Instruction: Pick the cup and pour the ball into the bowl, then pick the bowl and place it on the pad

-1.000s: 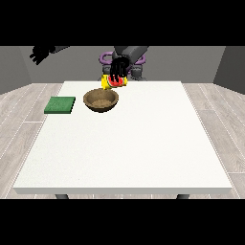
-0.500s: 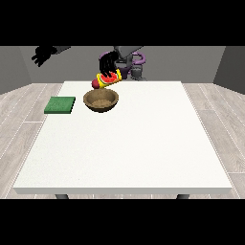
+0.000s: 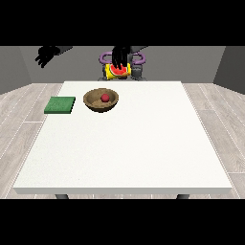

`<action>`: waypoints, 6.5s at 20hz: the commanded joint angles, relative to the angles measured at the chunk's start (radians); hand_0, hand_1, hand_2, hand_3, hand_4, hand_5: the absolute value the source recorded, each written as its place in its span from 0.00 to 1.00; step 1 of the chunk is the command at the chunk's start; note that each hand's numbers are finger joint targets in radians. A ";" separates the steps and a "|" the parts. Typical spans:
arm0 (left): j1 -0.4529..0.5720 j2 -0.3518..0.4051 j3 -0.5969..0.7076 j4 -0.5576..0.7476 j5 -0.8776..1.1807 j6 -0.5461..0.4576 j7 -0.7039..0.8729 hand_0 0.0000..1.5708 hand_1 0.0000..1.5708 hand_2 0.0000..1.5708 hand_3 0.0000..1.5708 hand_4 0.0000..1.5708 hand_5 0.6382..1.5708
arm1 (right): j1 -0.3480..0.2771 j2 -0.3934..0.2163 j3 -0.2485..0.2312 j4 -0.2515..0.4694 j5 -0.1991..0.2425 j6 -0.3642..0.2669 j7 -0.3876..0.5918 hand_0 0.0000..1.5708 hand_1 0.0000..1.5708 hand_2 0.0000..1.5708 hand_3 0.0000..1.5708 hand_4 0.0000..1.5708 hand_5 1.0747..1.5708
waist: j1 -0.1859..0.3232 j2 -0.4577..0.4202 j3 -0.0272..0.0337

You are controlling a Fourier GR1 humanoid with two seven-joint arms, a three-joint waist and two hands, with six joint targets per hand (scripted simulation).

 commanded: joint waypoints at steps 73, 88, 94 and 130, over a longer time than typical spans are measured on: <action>0.276 0.602 1.158 -0.374 1.545 -0.584 -0.407 0.00 0.00 0.00 0.00 0.76 0.95 | -0.176 -0.064 0.113 0.396 0.261 -0.532 -0.042 1.00 1.00 1.00 0.68 0.65 0.97 | 0.218 0.225 -0.0044; 0.379 0.712 1.233 -0.197 1.523 -0.596 -0.545 0.00 0.00 0.00 0.00 0.77 0.97 | -0.252 -0.272 0.093 0.318 0.236 -0.303 0.162 1.00 1.00 1.00 0.43 0.68 0.99 | 0.068 0.205 0.0014; 0.423 0.699 1.224 -0.211 1.543 -0.631 -0.604 0.00 0.00 0.00 0.00 0.77 0.98 | -0.217 -0.315 0.055 0.390 0.238 -0.259 0.098 1.00 1.00 1.00 0.24 0.71 0.99 | 0.108 0.239 0.0018; 0.382 0.800 1.226 -0.207 1.615 -0.652 -0.684 0.00 0.00 0.00 0.00 0.76 1.00 | -0.390 -0.290 -0.090 0.610 0.149 -0.434 -0.049 0.59 0.59 0.70 0.66 0.10 0.88 | 0.186 0.422 0.0024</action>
